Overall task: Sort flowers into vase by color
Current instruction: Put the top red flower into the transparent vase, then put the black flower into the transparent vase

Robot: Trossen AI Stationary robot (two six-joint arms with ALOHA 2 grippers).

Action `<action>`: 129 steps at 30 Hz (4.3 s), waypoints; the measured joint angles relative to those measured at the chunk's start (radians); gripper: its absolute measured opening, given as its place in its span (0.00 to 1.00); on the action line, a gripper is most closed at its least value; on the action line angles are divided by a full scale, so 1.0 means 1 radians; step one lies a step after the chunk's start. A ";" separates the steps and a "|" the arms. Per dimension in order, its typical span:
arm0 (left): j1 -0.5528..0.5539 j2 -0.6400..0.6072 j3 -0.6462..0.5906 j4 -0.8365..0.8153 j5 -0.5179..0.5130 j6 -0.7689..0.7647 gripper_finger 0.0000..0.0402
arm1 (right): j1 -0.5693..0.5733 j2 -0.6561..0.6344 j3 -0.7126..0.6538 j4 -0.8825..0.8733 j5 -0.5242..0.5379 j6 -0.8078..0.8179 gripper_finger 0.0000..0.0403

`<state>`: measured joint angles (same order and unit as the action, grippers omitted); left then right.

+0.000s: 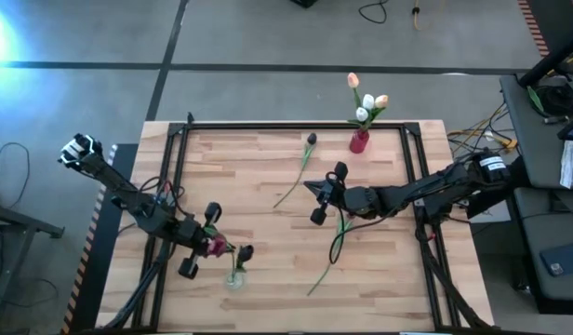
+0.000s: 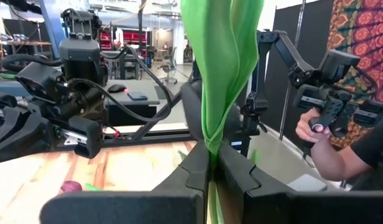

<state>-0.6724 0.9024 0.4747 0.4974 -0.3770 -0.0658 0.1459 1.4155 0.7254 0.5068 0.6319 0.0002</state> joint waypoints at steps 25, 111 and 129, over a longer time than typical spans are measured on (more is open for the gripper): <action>-0.010 0.040 0.000 -0.007 0.028 0.001 0.00 | 0.000 0.000 0.000 0.000 0.000 -0.001 0.02; 0.628 0.626 0.003 -0.077 0.155 -0.166 0.27 | 0.090 -0.078 -0.022 -0.206 0.104 0.045 0.02; 0.706 0.837 0.225 -0.297 0.159 -0.154 0.29 | 0.090 -0.077 -0.023 -0.211 0.104 0.044 0.02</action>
<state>0.0336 1.7396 0.6993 0.2008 -0.2176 -0.2199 0.2356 1.3380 0.7025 0.2958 0.7364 0.0444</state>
